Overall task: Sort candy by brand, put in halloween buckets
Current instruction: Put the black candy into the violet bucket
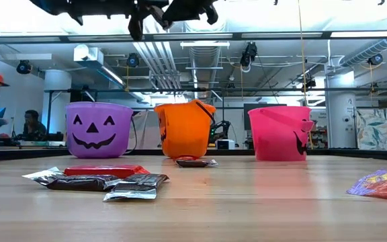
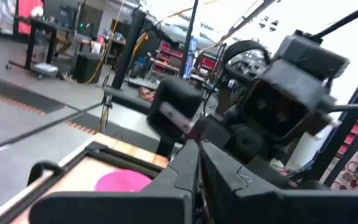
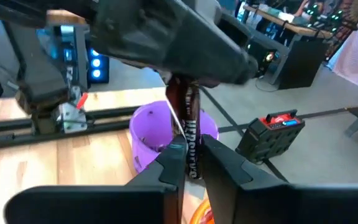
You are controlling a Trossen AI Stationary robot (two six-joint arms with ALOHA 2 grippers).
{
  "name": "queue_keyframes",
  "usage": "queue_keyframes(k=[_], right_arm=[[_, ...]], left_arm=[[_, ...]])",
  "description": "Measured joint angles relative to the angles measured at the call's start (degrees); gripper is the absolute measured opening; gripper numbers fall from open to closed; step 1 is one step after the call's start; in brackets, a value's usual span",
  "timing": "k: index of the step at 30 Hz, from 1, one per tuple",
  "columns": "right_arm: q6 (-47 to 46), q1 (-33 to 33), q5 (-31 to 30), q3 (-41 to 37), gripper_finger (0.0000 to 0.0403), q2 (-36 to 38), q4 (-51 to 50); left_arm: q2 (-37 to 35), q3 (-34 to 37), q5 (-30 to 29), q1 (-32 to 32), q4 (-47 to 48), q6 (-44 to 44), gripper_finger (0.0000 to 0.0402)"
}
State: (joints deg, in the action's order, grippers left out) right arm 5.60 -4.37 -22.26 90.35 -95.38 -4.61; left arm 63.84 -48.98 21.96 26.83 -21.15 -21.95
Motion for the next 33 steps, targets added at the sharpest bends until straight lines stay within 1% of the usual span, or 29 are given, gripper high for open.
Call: queue_keyframes(k=[3, 10, 13, 17, 24, 27, 30, 33], right_arm=[[0.5, -0.7, 0.0, 0.0, 0.0061, -0.2, 2.2], [0.8, -2.7, 0.3, 0.0, 0.0089, -0.3, 2.4], [1.9, -3.6, 3.8, 0.0, 0.0091, -0.3, 2.4], [1.5, -3.9, 4.7, 0.0, 0.0082, -0.3, 1.9], [2.7, -4.6, 4.7, 0.0, 0.0074, -0.3, 1.4], [2.5, -5.1, 4.3, 0.0, 0.0058, -0.3, -1.1], [0.8, -6.2, 4.3, 0.0, 0.0021, 0.0, -6.6], [-0.9, -7.1, 4.2, 0.1, 0.0014, 0.6, -11.6]], left_arm=[[-0.1, -1.5, -0.2, 0.1, 1.9, 1.6, 0.0], [-0.1, -4.0, -0.5, 1.3, 6.2, 3.5, 0.0], [-0.1, -4.4, -0.6, 1.8, 6.4, 3.5, 0.0], [-0.1, -4.6, -0.6, 2.8, 6.9, 3.9, 0.0], [-0.6, -4.6, -1.5, 7.3, 13.2, 4.0, 0.0], [-0.9, -4.6, -0.8, 8.4, 14.3, 4.6, 0.0], [-1.2, -4.6, 2.1, 8.6, 17.2, 4.9, 0.0], [-2.0, -4.6, 7.7, 8.4, 24.6, 7.8, 0.0]])
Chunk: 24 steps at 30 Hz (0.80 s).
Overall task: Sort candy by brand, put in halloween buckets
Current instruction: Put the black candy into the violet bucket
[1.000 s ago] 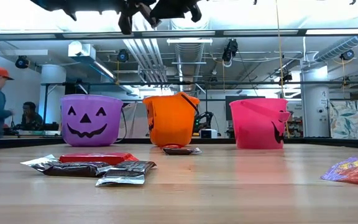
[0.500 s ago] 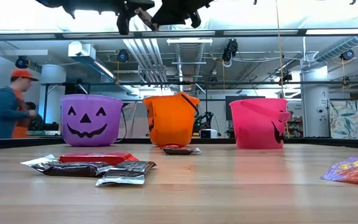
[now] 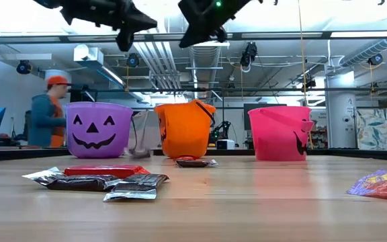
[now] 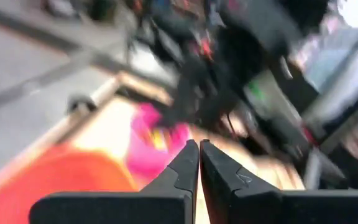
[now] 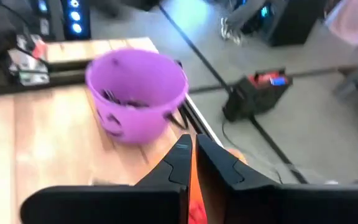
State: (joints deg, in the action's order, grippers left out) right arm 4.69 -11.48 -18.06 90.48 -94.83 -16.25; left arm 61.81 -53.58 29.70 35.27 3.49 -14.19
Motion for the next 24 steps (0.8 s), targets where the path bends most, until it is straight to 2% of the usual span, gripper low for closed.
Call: queue_keyframes(k=[3, 5, 7, 10, 13, 20, 24], right_arm=[[-1.8, -0.7, 0.4, 0.0, 0.0013, 0.9, -3.3], [-3.3, -1.1, 0.5, 0.1, 0.0013, 1.5, -5.8], [-4.7, -1.6, 0.7, 0.1, 0.0013, 2.1, -8.2], [-5.3, -2.2, 0.7, 0.1, 0.0013, 3.0, -10.3], [-5.2, -2.9, 0.7, 0.1, 0.0013, 3.3, -10.4], [-5.2, -4.4, 0.7, -0.1, 0.0013, 3.3, -10.5], [-5.2, -4.4, 0.7, -0.2, 0.0013, 3.3, -10.5]], left_arm=[[-0.3, 0.0, 2.3, -0.8, 13.2, 4.5, 0.0], [-0.2, 0.0, 1.2, -1.7, 23.1, 7.6, 0.0], [-0.1, 0.0, -2.6, -3.4, 32.1, 11.0, 0.0], [0.8, 0.8, -12.9, -7.2, 39.2, 12.2, 0.0], [2.3, 1.2, -21.7, -10.8, 38.0, 10.1, 0.0], [12.2, 1.7, -33.4, -14.2, 27.8, 10.7, 0.0], [17.9, 5.6, -34.9, -14.6, 16.8, 12.5, 0.0]])
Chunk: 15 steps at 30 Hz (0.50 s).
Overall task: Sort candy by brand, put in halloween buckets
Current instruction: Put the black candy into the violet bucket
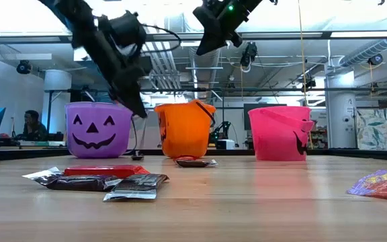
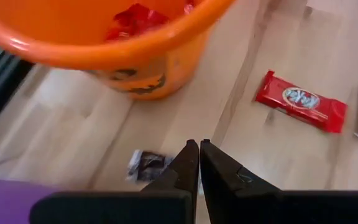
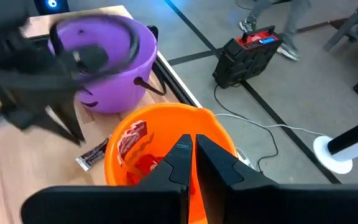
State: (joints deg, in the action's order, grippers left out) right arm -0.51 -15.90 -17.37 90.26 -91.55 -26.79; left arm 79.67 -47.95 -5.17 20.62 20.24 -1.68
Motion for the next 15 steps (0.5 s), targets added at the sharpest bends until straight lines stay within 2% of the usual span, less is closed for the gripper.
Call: queue_keyframes(k=[4, 7, 10, 15], right_arm=[[-0.5, 0.0, 0.0, 0.0, 0.0013, 0.0, 0.0], [-1.1, 0.0, 0.0, 0.0, 0.0013, 0.0, 0.0], [-1.1, 0.0, 0.0, 0.0, 0.0013, 0.0, 0.0], [-1.1, 0.3, 0.0, 0.0, 0.0013, 0.0, 0.0]], left_arm=[[1.1, 6.6, -6.5, -2.0, -11.1, -3.7, 0.0], [0.9, 11.3, -11.0, -4.3, -16.0, -4.5, 0.0], [0.4, 13.8, -9.3, -6.1, -20.8, -6.1, 0.0], [-0.2, 13.2, -7.7, -9.5, -20.2, -9.4, 0.0]])
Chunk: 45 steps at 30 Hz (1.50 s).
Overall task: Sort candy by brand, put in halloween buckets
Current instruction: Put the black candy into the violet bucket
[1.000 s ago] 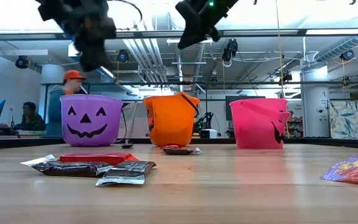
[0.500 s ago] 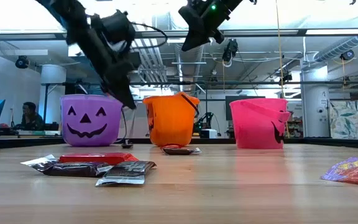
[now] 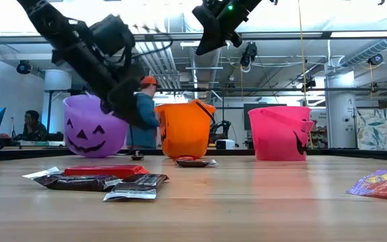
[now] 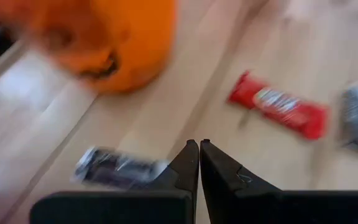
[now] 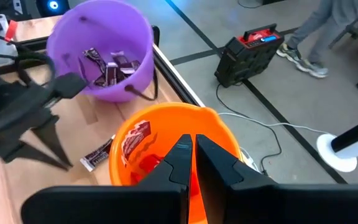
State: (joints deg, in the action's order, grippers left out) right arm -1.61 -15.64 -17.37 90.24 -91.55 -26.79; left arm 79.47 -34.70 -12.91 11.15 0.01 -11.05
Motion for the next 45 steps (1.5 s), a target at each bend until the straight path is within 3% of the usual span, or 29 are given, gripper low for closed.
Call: queue_keyframes(k=[11, 17, 20, 24, 28, 31, 34, 45], right_arm=[[-0.3, 0.1, 0.0, 0.0, 0.0013, -0.3, 0.0], [-2.0, 0.6, 0.0, -1.1, 0.0013, -0.3, -1.8], [-2.9, 1.5, 0.0, -3.0, 0.0013, -0.2, -3.1], [-4.1, 2.9, -0.1, -6.1, 0.0013, 0.0, -1.7], [-6.2, 4.4, -0.2, -10.4, 0.0013, 0.0, 3.6], [-8.0, 5.3, -0.5, -11.8, 0.0013, 0.0, 6.6], [-9.0, 5.7, -0.7, -11.9, 0.0013, 0.0, 6.7], [-9.8, 6.0, -0.8, -11.9, 0.0013, 0.2, 6.8]], left_arm=[[-0.7, -9.2, 0.0, -1.6, 5.5, 0.7, 0.0], [-1.4, -13.1, 6.2, -4.7, 14.8, 11.8, 0.0], [-4.3, -9.1, 1.9, -8.5, 11.5, 13.1, 0.0], [-8.5, 3.4, -4.5, -11.6, -1.8, 7.1, 0.0], [-7.2, 11.7, -20.9, -13.1, -17.2, 6.0, 0.0], [-3.8, 11.8, -28.8, -13.2, -18.9, 0.4, 0.0], [1.0, 11.9, -30.3, -13.3, -16.6, -6.7, 0.0], [13.3, 9.2, -31.6, -13.4, -22.1, -8.4, 0.0]])
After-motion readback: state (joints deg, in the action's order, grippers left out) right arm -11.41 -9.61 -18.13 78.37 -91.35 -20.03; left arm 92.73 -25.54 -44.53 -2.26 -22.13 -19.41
